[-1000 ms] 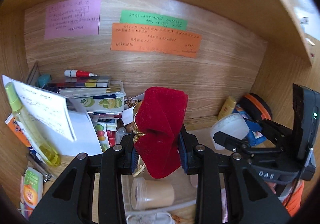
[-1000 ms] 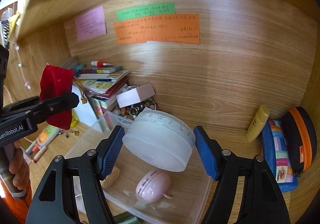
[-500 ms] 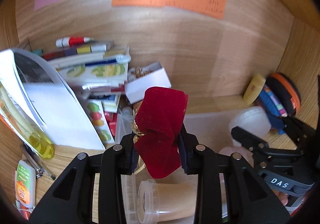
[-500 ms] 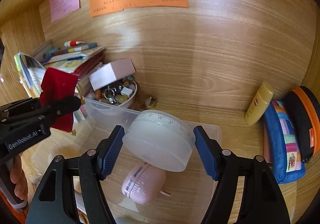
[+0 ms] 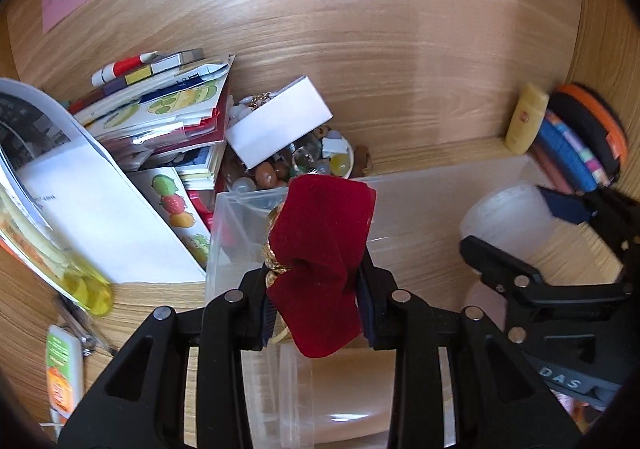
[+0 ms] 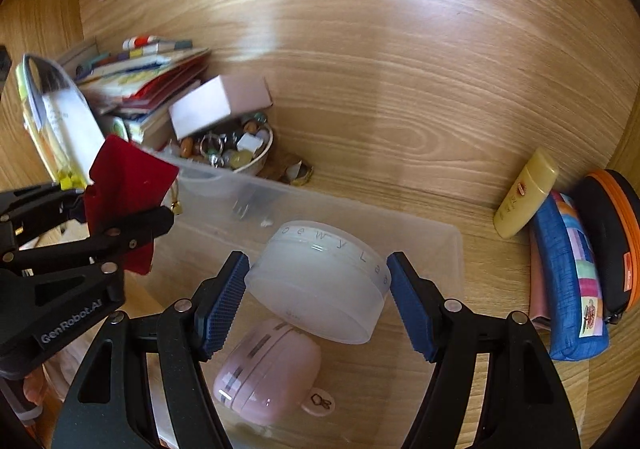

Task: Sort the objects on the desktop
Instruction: 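Lower the white container into the clear box while the left drops the red pouch in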

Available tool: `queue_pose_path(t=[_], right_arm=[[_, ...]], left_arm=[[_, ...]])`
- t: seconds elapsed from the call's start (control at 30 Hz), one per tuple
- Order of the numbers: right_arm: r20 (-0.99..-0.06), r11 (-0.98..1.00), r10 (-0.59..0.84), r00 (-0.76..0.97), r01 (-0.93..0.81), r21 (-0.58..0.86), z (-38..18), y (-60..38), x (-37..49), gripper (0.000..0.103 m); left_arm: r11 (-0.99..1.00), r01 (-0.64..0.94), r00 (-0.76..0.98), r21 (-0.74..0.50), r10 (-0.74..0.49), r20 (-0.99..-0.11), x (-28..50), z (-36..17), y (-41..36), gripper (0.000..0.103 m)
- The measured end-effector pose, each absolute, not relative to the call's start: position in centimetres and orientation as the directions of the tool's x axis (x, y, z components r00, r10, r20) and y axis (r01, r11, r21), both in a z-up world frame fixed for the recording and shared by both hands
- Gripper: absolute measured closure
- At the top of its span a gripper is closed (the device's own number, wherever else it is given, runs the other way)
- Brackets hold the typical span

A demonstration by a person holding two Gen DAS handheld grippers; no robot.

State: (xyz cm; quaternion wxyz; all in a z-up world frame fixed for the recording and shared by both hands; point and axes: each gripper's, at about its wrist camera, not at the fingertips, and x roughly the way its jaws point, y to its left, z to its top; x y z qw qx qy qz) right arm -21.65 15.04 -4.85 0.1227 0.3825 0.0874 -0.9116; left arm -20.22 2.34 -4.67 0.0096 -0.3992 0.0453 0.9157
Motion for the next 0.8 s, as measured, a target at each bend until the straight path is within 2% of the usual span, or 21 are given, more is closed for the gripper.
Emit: queue_pose_path(t=[0.17,0.3,0.5,0.8], right_arm=[[-0.742,-0.947,-0.151,-0.653,0.311,-0.081,-5.4,14.6,-21.6,0.035],[-0.751,-0.942,-0.141,-0.645,0.321,-0.099,-5.8,14.2,-21.4,0.035],[-0.774,-0.938,-0.128,-0.620,0.330,-0.110,-6.4,14.2,-21.6,0.035],[-0.744,-0.923,-0.095,-0.661,0.338,-0.183,-6.3,13.3,-21.1,0.033]], left_arm=[[-0.996,-0.072,-0.641,0.061,-0.001,-0.768,-20.8,-5.6,2.2,0.070],[-0.994,-0.074,-0.640,0.076,-0.011,-0.768,-21.0,-5.7,2.5,0.058],[-0.994,-0.074,-0.631,0.077,-0.013,-0.776,-21.1,-5.7,2.0,0.052],[-0.989,-0.060,-0.671,0.137,-0.062,-0.739,-20.7,-5.7,2.6,0.047]])
